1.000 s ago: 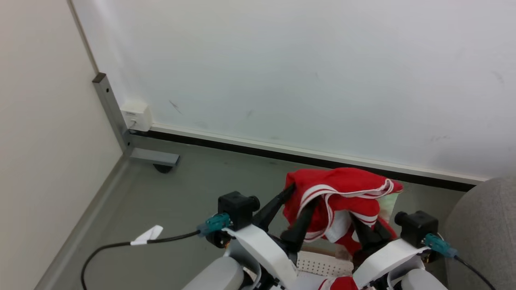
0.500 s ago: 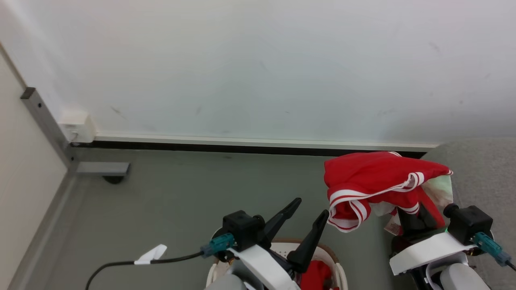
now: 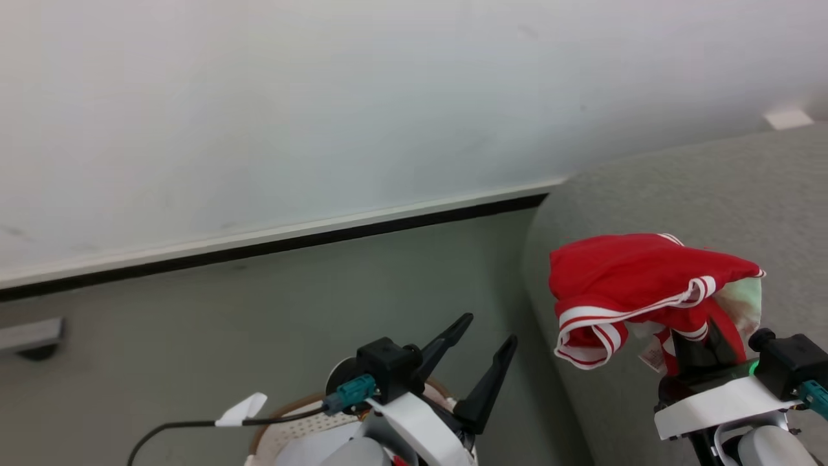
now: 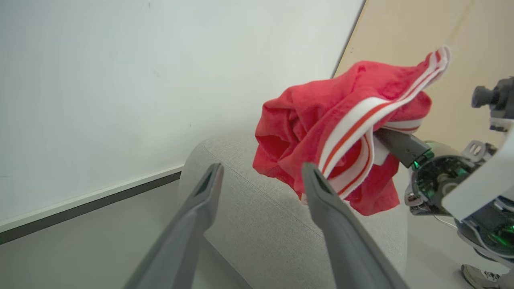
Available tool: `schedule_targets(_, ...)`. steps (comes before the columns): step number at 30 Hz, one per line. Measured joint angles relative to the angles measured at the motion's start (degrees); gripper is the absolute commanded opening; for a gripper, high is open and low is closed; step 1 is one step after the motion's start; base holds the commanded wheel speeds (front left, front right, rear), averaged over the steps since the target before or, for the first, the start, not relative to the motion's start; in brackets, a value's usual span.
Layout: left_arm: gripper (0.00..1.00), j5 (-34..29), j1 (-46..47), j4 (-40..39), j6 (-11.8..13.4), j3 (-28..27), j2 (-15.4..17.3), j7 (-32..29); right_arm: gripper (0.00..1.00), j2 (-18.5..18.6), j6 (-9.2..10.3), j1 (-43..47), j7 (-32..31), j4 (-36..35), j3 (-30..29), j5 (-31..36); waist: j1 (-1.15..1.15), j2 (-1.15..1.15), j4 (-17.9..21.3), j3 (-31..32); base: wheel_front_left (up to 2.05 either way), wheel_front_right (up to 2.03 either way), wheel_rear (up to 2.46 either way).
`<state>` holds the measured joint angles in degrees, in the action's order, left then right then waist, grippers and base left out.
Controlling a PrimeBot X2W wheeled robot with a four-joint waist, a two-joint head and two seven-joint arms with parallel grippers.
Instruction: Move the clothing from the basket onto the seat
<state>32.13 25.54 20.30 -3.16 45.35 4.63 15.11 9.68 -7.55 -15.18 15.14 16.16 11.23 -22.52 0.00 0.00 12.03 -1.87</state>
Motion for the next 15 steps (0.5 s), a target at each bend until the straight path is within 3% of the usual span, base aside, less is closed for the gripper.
schedule_targets(8,1.00,-2.36,-0.46,1.23,-0.57,-1.24,-0.54,0.02,0.00,0.88,0.00,1.52,0.01,-2.15,-1.88,0.58,0.00,0.00,7.07,0.18,0.00,0.00,0.00)
schedule_targets(15,1.00,-3.60,-0.87,1.99,-1.11,-1.88,-1.09,0.02,0.00,1.20,0.00,2.39,0.02,-3.35,-2.76,0.84,0.00,0.00,9.64,-0.20,0.00,0.00,0.00)
